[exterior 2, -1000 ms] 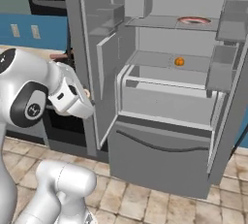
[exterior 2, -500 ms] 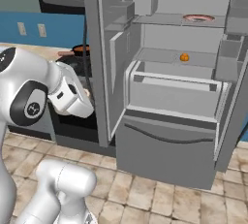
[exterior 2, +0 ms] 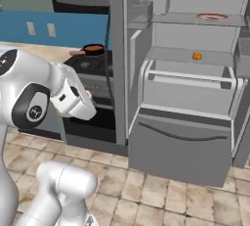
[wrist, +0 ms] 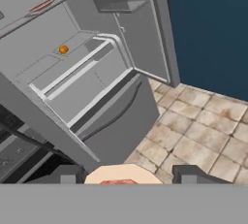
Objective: Retrieve the steak from the fridge and place it on the saucepan with marinade on the stove.
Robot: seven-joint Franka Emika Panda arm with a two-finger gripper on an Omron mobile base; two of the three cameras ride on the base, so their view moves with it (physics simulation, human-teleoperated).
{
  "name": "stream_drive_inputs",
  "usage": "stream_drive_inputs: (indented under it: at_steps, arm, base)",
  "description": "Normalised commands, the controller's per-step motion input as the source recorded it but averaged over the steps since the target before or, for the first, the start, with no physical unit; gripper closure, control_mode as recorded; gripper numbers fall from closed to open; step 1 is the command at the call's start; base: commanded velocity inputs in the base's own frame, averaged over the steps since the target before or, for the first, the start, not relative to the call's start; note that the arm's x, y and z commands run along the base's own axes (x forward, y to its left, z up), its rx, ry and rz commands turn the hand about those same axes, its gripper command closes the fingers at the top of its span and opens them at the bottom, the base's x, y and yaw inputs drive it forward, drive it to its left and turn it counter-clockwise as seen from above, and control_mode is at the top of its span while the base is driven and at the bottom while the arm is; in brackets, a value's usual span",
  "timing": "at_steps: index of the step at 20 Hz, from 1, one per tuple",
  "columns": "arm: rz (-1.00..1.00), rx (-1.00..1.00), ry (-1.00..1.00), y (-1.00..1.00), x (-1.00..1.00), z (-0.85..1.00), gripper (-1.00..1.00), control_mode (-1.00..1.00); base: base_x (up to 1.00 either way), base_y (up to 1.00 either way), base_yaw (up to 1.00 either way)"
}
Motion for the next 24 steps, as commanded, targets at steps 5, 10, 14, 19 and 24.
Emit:
stream_drive_inputs:
  at_steps: [5,10,14,19,24]
  arm:
    - [0.00,0.00,0.00,0.00,0.00,0.00,1.00,1.00]
    - [0.00,0.00,0.00,0.00,0.00,0.00,1.00,1.00]
    - [0.00,0.00,0.00,0.00,0.00,0.00,1.00,1.00]
    - [0.00,0.00,0.00,0.00,0.00,0.00,1.00,1.00]
    - [0.00,0.00,0.00,0.00,0.00,0.00,1.00,1.00]
  base:
    - [-0.06,0.75,-0.01]
    - [-0.19,0.71,-0.02]
    - [-0.04,0.88,-0.01]
    - [0.00,1.00,-0.01]
    - [0.16,0.96,-0.04]
